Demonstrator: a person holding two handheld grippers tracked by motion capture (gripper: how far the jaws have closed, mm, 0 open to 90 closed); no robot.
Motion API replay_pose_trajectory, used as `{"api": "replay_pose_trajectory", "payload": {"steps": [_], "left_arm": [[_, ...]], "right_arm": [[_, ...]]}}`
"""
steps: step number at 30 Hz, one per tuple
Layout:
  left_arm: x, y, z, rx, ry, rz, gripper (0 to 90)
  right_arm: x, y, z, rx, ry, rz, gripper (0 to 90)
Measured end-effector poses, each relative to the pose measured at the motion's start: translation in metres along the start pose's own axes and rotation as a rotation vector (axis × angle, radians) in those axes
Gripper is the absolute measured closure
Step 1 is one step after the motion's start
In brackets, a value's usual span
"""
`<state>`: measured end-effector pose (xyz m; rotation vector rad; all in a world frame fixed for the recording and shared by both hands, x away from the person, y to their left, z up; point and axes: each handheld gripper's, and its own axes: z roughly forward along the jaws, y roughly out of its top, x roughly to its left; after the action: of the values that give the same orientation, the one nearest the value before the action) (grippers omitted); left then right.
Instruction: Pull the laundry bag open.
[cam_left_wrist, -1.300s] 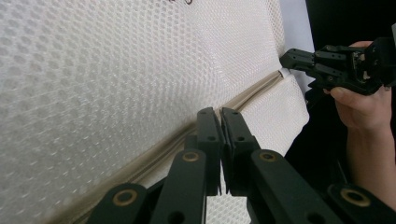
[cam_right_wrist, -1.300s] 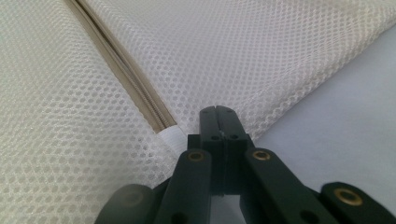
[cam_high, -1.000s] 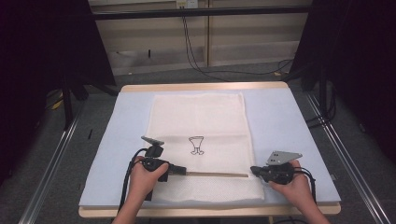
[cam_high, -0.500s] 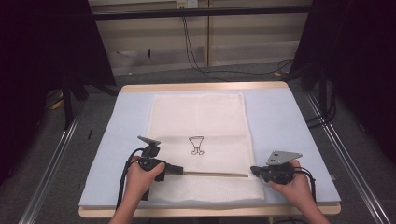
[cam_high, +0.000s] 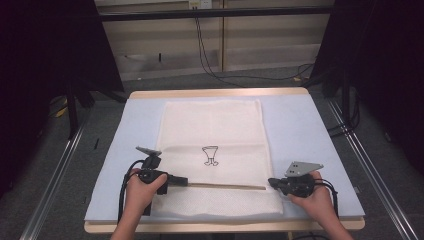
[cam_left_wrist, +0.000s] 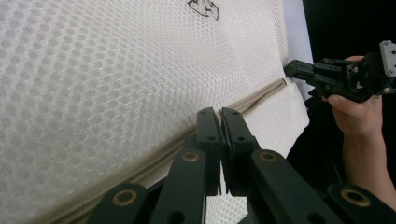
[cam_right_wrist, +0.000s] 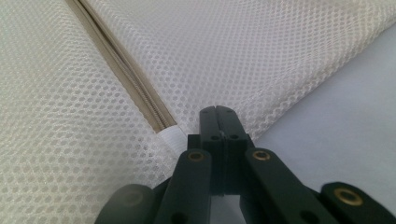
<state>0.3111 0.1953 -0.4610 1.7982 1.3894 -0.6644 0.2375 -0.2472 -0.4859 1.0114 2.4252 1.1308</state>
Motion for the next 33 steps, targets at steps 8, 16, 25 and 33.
{"api": "replay_pose_trajectory", "payload": {"steps": [8, 16, 25, 33], "left_arm": [[0.004, -0.001, -0.008, -0.012, 0.001, 0.012, 87.3], [0.005, -0.002, -0.015, -0.026, 0.003, -0.002, 87.3], [0.009, -0.002, -0.026, -0.048, 0.003, -0.005, 87.3], [0.013, -0.002, -0.033, -0.063, 0.016, -0.007, 87.3]], "right_arm": [[0.0, 0.0, 0.0, -0.001, 0.002, 0.0, 90.0], [0.0, 0.0, 0.0, -0.001, 0.004, 0.0, 90.0], [0.0, 0.0, 0.0, 0.001, 0.005, 0.0, 90.0], [0.0, 0.0, 0.0, 0.0, 0.003, -0.003, 90.0]]}}
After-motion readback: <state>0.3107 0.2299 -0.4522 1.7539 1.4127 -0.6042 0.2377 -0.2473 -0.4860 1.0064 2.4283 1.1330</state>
